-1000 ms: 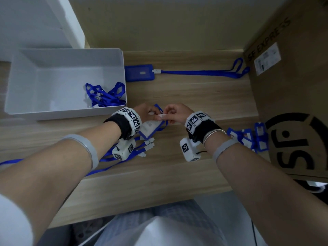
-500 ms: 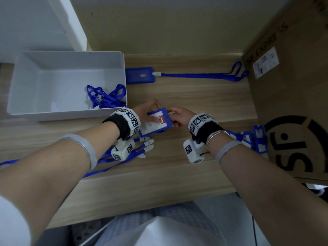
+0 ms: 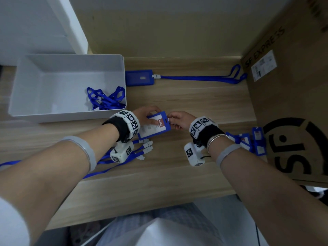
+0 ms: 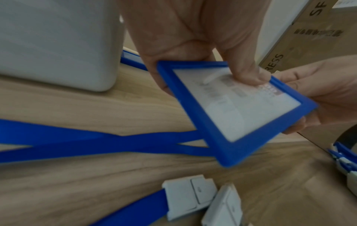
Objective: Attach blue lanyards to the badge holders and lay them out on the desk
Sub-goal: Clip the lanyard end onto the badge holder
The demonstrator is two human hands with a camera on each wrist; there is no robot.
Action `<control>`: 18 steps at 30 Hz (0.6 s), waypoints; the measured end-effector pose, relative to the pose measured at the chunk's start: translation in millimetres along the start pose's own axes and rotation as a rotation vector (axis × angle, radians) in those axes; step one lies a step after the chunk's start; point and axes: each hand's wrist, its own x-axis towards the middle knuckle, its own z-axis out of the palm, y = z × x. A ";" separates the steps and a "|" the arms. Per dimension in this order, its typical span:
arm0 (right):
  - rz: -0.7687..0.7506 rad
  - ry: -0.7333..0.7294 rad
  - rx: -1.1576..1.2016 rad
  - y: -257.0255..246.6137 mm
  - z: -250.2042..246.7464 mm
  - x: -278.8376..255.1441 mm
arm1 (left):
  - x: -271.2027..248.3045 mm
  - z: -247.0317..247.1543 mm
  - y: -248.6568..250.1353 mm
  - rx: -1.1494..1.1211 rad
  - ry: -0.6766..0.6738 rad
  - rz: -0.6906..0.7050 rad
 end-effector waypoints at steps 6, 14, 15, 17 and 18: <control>-0.024 -0.002 -0.017 0.3 3.8 2.7 | -0.4 1.0 4.7 0.027 -0.018 -0.017; -0.016 -0.033 -0.078 8.2 6.4 5.8 | -0.5 1.6 7.9 0.131 -0.068 -0.066; -0.014 -0.042 -0.071 8.6 6.3 5.5 | -0.7 2.0 7.6 0.134 -0.067 -0.066; -0.012 -0.047 -0.038 8.2 7.0 3.9 | -1.2 3.1 7.9 0.134 -0.065 -0.068; -0.007 -0.038 -0.010 7.4 7.3 3.3 | -1.0 3.8 8.5 0.136 -0.061 -0.069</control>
